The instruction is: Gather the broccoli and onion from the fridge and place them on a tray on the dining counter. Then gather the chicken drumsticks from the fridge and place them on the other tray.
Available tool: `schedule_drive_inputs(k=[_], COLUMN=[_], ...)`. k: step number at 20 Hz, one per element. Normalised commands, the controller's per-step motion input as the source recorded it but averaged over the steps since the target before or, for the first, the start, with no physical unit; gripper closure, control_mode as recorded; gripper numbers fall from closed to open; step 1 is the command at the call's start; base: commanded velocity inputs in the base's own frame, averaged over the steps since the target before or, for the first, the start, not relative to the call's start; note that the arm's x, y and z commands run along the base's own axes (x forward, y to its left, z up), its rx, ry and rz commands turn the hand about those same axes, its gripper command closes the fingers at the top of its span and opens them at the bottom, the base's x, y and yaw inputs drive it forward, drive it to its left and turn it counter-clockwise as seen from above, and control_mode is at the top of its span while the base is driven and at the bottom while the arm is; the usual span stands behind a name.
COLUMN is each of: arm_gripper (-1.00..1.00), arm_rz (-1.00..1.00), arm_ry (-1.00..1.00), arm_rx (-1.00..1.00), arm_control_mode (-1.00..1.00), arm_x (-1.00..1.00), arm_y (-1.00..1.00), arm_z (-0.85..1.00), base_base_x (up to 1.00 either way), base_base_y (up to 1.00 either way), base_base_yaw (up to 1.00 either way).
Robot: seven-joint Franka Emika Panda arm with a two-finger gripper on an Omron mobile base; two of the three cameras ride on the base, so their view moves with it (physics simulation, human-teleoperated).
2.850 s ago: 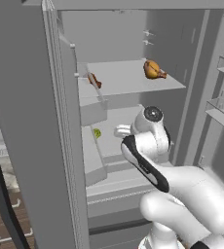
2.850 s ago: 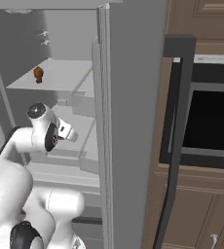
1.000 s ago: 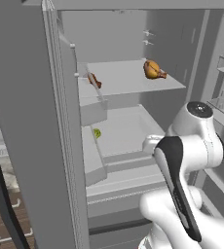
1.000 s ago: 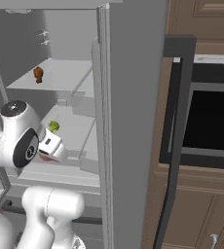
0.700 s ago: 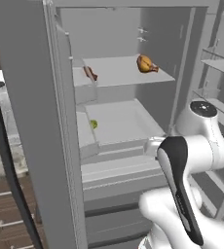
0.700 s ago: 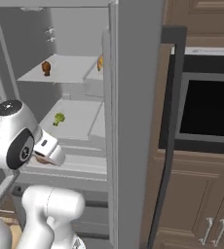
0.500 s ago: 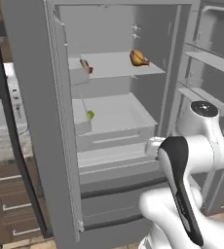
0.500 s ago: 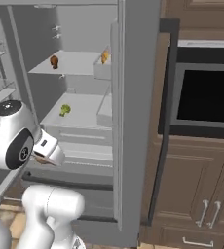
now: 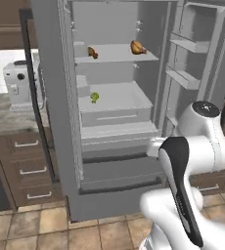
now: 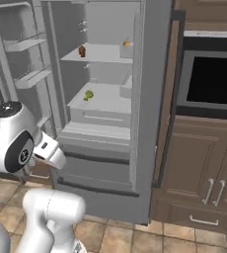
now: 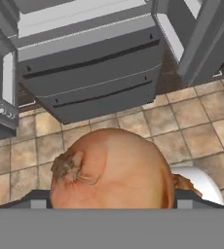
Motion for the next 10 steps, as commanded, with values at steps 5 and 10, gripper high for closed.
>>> schedule_drive_inputs(k=[5,10], arm_gripper=[1.00,1.00], arm_rz=[0.00,0.00], arm_ry=[0.00,0.00], arm_rx=[0.00,0.00], arm_control_mode=[1.00,1.00], arm_x=[0.00,0.00], arm_y=[0.00,0.00], arm_z=[0.00,0.00], base_base_x=[-0.28,-0.35], base_base_y=[-0.14,-0.11], base_base_yaw=[0.78,0.86])
